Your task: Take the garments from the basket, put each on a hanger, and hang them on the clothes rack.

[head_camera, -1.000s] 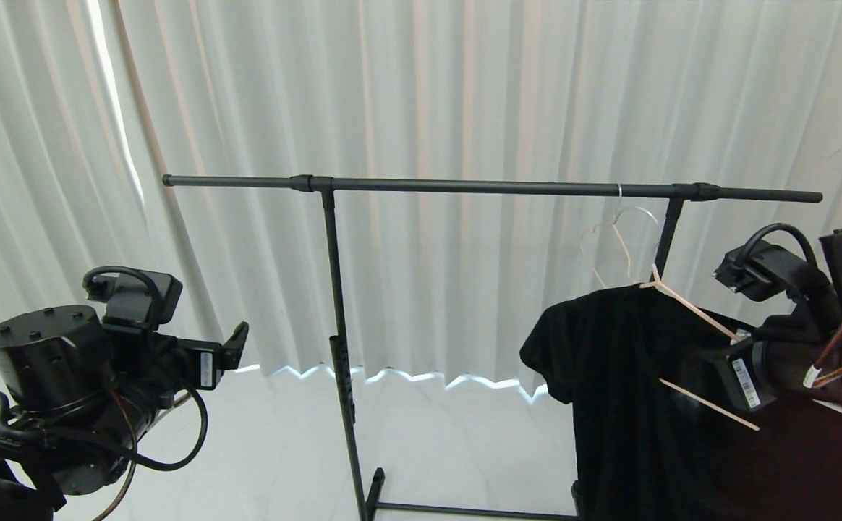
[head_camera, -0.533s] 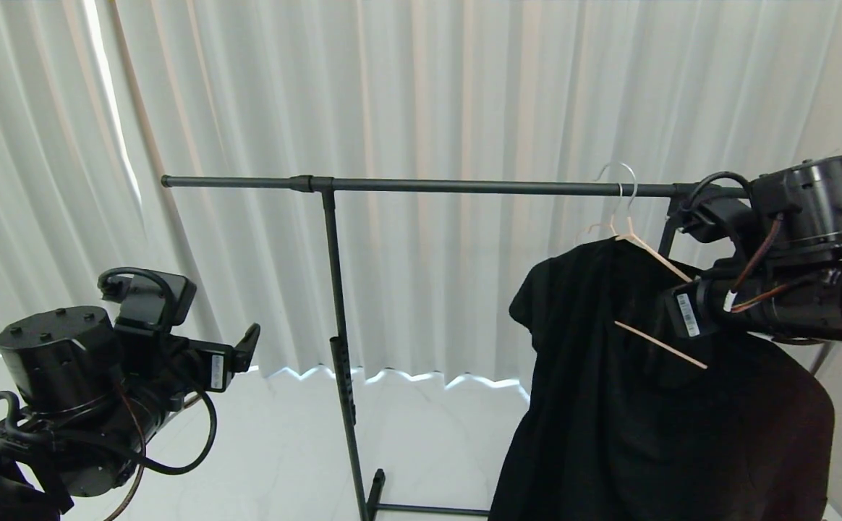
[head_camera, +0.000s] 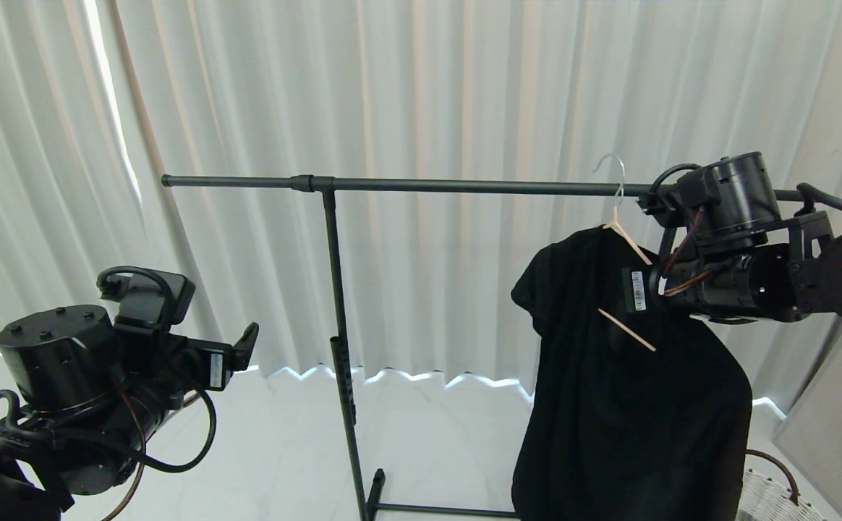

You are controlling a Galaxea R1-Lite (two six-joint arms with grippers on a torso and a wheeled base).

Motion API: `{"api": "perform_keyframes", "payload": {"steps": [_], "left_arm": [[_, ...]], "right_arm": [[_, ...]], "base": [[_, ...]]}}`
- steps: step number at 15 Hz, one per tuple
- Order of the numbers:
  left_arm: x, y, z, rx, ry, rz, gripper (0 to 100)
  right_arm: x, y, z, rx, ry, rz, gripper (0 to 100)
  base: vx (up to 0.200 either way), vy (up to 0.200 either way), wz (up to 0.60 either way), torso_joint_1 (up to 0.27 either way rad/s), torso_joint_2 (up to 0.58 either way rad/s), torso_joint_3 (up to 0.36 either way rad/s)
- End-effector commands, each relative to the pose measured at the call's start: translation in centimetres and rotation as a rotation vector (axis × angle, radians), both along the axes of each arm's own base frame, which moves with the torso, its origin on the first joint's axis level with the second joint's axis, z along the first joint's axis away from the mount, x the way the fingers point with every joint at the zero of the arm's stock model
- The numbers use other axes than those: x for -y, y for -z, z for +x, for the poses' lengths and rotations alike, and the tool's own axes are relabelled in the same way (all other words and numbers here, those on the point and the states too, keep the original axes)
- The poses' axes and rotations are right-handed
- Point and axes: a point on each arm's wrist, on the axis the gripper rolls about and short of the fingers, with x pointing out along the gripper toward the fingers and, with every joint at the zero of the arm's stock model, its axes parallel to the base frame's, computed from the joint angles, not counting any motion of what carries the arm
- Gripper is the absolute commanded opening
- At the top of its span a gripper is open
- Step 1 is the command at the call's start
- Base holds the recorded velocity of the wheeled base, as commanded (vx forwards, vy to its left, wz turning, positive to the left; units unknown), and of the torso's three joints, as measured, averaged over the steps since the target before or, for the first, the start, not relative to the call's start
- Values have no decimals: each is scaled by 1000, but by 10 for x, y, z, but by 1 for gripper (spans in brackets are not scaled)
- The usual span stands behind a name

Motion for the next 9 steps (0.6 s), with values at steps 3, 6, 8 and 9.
{"api": "perform_keyframes", "payload": {"steps": [3,6,8,9], "left_arm": [[5,1,0,-6,19,1,100],[7,2,0,-8,29,0,100],[10,2,0,-10,39,0,100],[10,3,0,-11,40,1,100]], "right_arm": [[-9,-1,-1,20,-24,11,0],[-13,-5,-2,34,-36,19,0],[-13,-8,-2,45,-36,23,0],[-13,-9,-2,48,-34,22,0]], "base": [[133,0,0,0,3,-2],[200,0,0,-4,2,5],[200,0,0,15,7,0],[200,0,0,7,2,-2]]}}
